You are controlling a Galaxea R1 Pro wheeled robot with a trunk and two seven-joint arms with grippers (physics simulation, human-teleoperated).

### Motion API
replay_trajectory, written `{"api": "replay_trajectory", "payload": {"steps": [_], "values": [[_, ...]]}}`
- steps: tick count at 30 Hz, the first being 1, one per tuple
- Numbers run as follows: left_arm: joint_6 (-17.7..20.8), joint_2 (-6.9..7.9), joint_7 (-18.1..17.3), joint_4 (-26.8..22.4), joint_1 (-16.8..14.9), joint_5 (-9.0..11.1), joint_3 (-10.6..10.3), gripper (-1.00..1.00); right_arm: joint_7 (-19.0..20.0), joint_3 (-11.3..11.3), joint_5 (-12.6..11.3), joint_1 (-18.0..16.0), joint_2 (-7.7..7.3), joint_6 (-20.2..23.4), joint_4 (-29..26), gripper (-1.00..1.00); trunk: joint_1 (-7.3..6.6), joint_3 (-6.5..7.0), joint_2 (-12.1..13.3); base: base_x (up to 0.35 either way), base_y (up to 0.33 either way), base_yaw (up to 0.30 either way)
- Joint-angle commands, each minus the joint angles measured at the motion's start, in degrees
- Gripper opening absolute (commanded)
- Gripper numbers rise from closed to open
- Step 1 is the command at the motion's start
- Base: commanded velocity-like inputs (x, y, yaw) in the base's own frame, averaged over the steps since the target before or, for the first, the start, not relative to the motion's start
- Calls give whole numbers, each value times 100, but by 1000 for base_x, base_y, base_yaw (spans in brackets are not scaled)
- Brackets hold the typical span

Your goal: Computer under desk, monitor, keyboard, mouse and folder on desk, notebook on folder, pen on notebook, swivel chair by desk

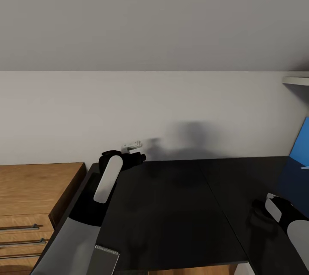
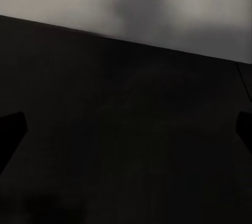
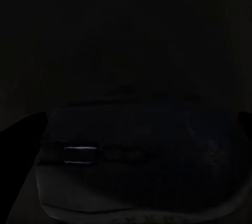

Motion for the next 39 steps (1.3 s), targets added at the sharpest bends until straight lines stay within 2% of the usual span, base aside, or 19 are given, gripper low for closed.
{"api": "replay_trajectory", "payload": {"steps": [1, 23, 31, 39], "values": [[9, 0, 60, -5, -6, 56, -3, 100, -26, -33, -160, 3, -1, 19, 76, -100, 1, -8, -3, 0, 0, 0], [25, 38, 46, -174, -6, 77, -14, 100, -17, -28, -153, 4, -4, 14, 69, -100, 1, -8, -3, 0, 0, 0], [50, 74, 48, -148, -6, 75, -36, 100, -6, -28, -151, 8, -4, 10, 21, -100, -175, 136, 318, -26, 0, 0], [45, 160, 44, -149, -6, 74, -39, 100, 26, 33, -137, 12, -2, 76, -179, -100, -351, 279, 639, -302, 0, 0]]}}
